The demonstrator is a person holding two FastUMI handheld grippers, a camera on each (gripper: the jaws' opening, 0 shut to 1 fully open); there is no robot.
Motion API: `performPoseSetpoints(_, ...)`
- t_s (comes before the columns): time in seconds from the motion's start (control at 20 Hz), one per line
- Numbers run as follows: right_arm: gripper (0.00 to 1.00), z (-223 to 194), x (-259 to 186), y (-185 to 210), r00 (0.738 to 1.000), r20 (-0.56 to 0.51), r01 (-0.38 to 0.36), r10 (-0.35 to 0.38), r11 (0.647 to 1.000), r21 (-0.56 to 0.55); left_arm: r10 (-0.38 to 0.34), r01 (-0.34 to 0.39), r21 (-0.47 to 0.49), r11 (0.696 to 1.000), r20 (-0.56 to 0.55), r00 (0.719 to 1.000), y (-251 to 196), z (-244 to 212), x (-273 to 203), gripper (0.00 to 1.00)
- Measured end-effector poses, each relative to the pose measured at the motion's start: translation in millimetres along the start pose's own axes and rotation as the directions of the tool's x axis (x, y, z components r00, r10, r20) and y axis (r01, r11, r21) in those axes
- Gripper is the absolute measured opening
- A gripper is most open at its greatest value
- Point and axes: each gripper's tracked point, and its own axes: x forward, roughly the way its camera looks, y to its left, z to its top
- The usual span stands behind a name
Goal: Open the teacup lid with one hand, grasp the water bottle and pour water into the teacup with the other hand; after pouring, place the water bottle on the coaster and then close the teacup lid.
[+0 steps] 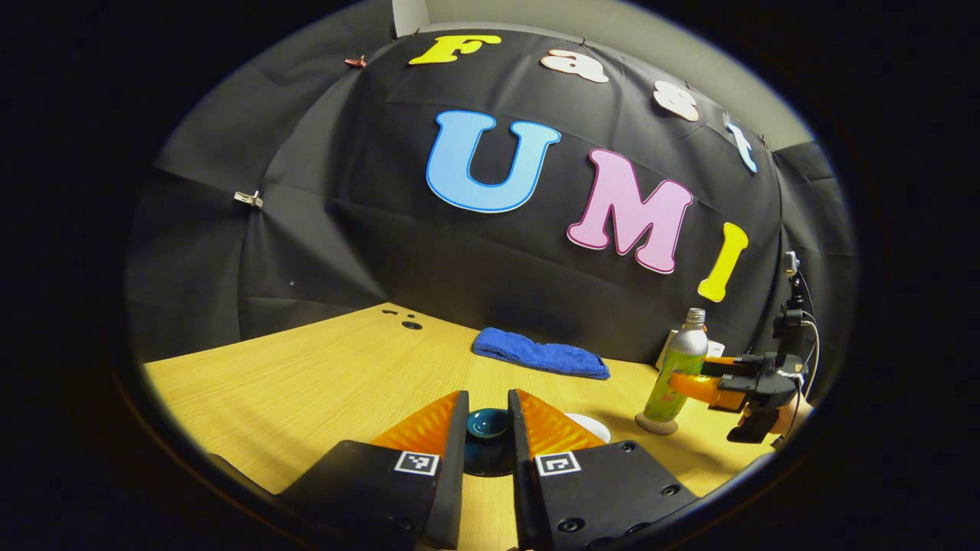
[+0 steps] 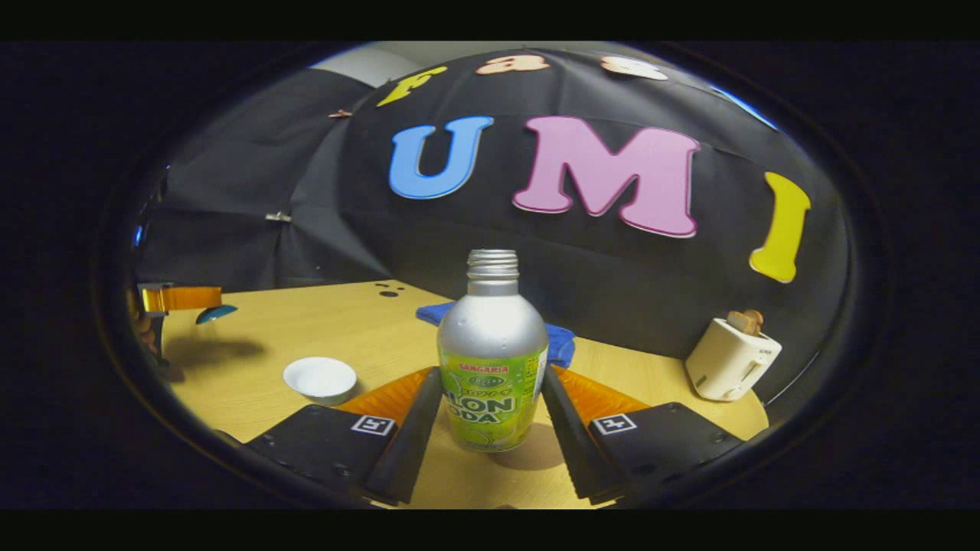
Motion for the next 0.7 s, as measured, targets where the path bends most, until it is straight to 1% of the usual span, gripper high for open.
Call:
performPoseSetpoints(0.05,0.78,-0.4,0.5,0.4,1.000,0.003,0.012,-0.012,0.999,0.031,-0.001,0.001,0.003,1.000,-0.003,1.000,-0.9,-1.9,1.1,0.34)
performPoseSetpoints(0.1,0.78,-0.5,0.6,-0.7,1.000,0.005,0.021,-0.021,0.998,0.059,-0.003,0.003,0.005,1.000,-0.006,1.000,-1.8,-2.9,1.9,0.31)
performPoseSetpoints(0.2,0.78,-1.8,2.5,-2.3,1.000,0.002,0.027,-0.027,0.994,0.111,-0.006,0.006,0.008,1.000,-0.010,1.000,-4.7,-3.9,1.9,0.31)
performPoseSetpoints(0.25,0.78,-3.5,3.8,-1.3,1.000,-0.001,0.023,-0.023,0.991,0.133,-0.007,0.007,0.011,1.000,-0.011,1.000,-6.2,-5.6,2.3,0.34)
performPoseSetpoints(0.3,0.78,-5.4,4.6,-3.2,1.000,-0.005,0.022,-0.022,0.988,0.154,-0.008,0.008,0.014,1.000,-0.012,1.000,-7.0,-5.2,2.4,0.31)
performPoseSetpoints(0.4,0.78,-8.2,6.6,-3.4,1.000,-0.009,0.022,-0.020,0.980,0.195,-0.009,0.010,0.016,1.000,-0.013,1.000,-6.9,-5.7,1.5,0.31)
performPoseSetpoints(0.45,0.82,-9.2,7.4,-2.9,1.000,-0.012,0.025,-0.024,0.978,0.205,-0.009,0.010,0.015,1.000,-0.014,1.000,-7.9,-6.9,2.2,0.31)
performPoseSetpoints(0.5,0.78,-8.8,6.6,-2.6,1.000,-0.012,0.026,-0.024,0.977,0.211,-0.009,0.010,0.015,1.000,-0.014,1.000,-8.2,-6.7,3.3,0.31)
performPoseSetpoints(0.55,0.78,-8.7,6.9,-0.1,1.000,-0.013,0.020,-0.017,0.976,0.217,-0.008,0.009,0.014,1.000,-0.015,1.000,-6.9,-7.4,3.7,0.31)
performPoseSetpoints(0.6,0.82,-11.4,7.6,-1.8,1.000,-0.016,0.020,-0.017,0.976,0.216,-0.007,0.008,0.014,1.000,-0.015,1.000,-6.0,-7.2,3.5,0.31)
performPoseSetpoints(0.65,0.78,-12.7,7.0,-3.7,1.000,-0.021,0.025,-0.021,0.979,0.204,-0.007,0.008,0.013,1.000,-0.016,1.000,-6.2,-8.6,3.1,0.31)
performPoseSetpoints(0.7,0.78,-12.4,7.3,-5.0,0.999,-0.024,0.031,-0.027,0.981,0.190,-0.007,0.007,0.012,1.000,-0.016,1.000,-6.1,-7.8,3.0,0.31)
